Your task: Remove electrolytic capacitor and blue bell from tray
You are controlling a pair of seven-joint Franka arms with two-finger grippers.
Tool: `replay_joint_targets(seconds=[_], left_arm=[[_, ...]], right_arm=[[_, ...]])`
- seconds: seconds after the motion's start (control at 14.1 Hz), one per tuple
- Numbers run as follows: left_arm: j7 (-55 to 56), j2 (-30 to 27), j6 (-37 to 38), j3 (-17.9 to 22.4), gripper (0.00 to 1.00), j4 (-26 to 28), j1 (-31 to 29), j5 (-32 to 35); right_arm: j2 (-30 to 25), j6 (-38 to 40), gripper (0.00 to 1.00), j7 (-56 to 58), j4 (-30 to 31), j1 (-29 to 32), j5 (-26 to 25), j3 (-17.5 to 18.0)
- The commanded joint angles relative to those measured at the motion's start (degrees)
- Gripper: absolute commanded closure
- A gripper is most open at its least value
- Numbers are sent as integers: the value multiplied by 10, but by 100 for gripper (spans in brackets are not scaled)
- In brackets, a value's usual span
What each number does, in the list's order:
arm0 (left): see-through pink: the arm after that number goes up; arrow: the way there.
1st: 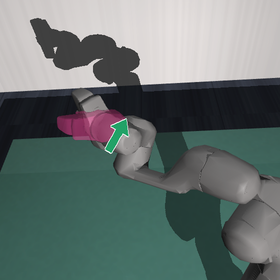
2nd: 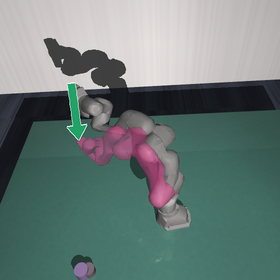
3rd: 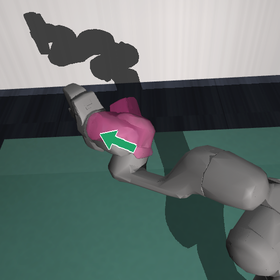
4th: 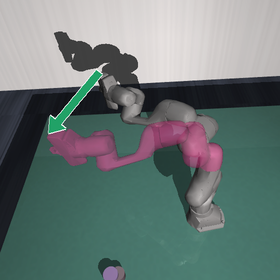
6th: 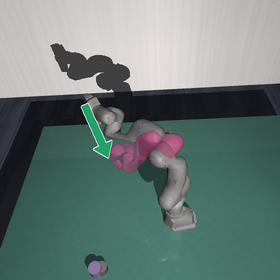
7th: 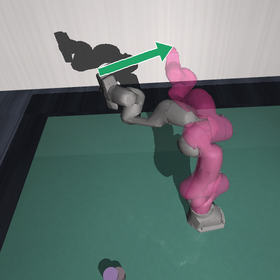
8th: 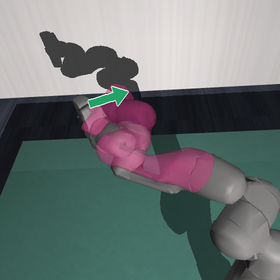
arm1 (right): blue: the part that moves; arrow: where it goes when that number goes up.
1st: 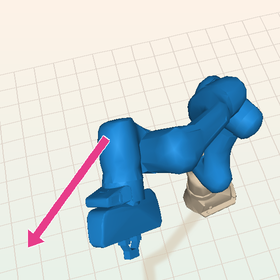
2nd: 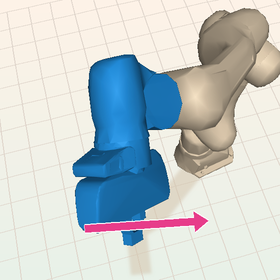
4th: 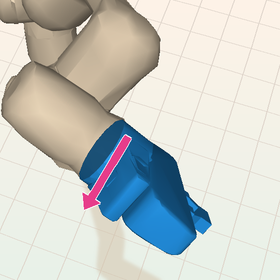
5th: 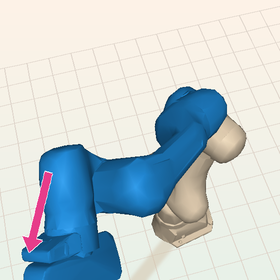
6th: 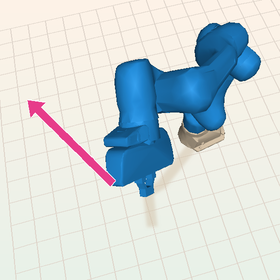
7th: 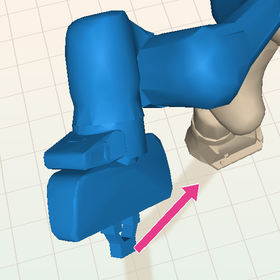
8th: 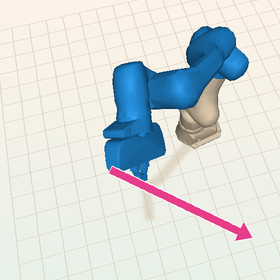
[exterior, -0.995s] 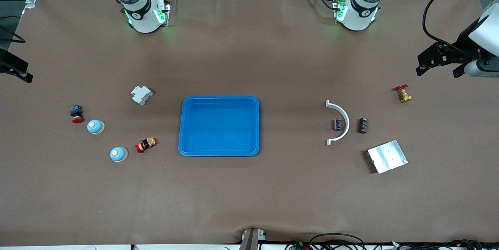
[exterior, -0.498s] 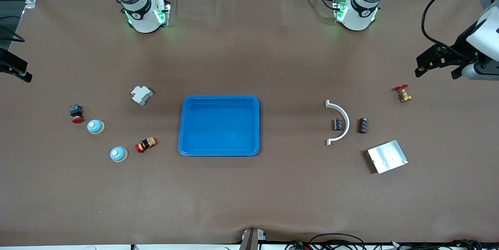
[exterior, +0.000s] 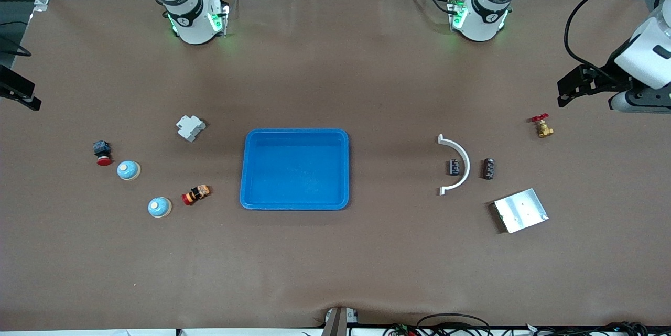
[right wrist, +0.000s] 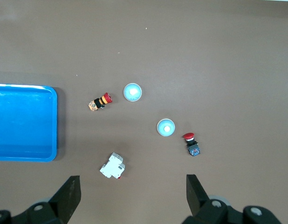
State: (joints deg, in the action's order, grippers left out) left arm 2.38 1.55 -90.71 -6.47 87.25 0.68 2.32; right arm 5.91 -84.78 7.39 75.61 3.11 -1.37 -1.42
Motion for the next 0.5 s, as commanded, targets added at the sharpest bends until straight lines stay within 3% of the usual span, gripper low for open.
replay_joint_targets(seconds=[0.0, 0.43], left_arm=[[-9, 1, 4, -6, 0, -6, 0, 14], [-5, -1, 4, -18, 0, -8, -2, 8]], right_arm=[[-3, 3, 0, 4, -6, 0, -8, 2], [-3, 2, 0, 7, -6, 3, 0, -1]])
